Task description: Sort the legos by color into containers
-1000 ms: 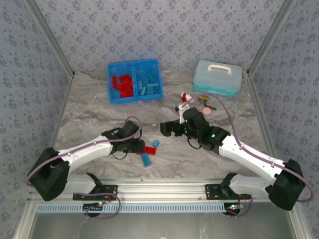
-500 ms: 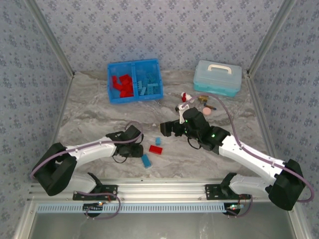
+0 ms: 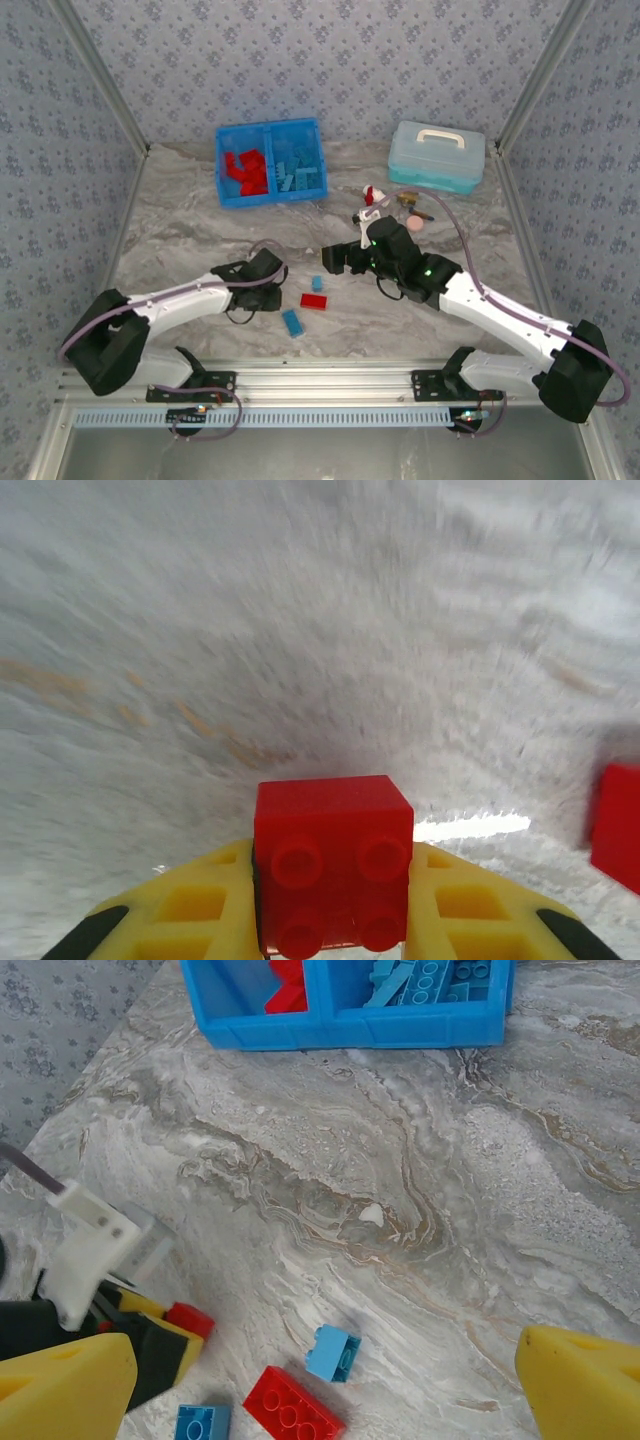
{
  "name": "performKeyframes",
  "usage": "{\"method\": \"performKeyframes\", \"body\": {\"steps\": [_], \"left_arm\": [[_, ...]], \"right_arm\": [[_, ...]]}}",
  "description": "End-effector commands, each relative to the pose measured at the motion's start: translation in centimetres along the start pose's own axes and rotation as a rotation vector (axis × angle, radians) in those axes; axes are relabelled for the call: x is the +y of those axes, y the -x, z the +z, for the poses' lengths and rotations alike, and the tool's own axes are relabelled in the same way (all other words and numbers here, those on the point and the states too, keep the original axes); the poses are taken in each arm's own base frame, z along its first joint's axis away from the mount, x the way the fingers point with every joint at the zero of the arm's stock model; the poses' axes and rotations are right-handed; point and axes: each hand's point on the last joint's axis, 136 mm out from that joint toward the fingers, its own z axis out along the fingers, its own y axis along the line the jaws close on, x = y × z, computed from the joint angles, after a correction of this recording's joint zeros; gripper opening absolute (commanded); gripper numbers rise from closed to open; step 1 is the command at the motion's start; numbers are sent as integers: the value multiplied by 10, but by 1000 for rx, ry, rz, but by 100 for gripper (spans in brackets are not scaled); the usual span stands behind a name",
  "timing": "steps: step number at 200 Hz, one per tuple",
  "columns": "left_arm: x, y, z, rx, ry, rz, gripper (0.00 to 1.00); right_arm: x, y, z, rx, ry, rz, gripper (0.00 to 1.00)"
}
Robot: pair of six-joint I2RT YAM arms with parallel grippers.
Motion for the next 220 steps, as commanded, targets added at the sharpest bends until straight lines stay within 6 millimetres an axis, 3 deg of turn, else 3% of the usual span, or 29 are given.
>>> {"method": "performKeyframes", "body": {"steps": [1,20,48,73,100,135,168,196,220], "left_arm": [[6,86,-53,-249,5,-21,24],[28,148,-78,-378,83,-33,24],[58,230,-93,-473,155,-95,24],[80,285,-78,-499,216,-119,23],[98,327,-51,-463,311,-104,21],[107,353,-18,-351,430,-39,22],[117,349,-3,-284,496,-22,30],[115,346,-4,-277,492,-22,43],[106,347,-18,-303,456,-22,46]], "right_arm": [[-3,7,-9,-27,-15,23,100],[-1,11,-10,-32,-10,21,100],[1,12,-16,-23,-10,17,100],[-2,12,-25,-33,-19,27,100],[-6,11,-36,-49,-27,44,100],[-10,9,-48,-59,-40,48,100],[-12,10,-52,-71,-41,51,100],[-10,10,-50,-72,-35,49,100],[-10,9,-48,-69,-32,50,100]]}}
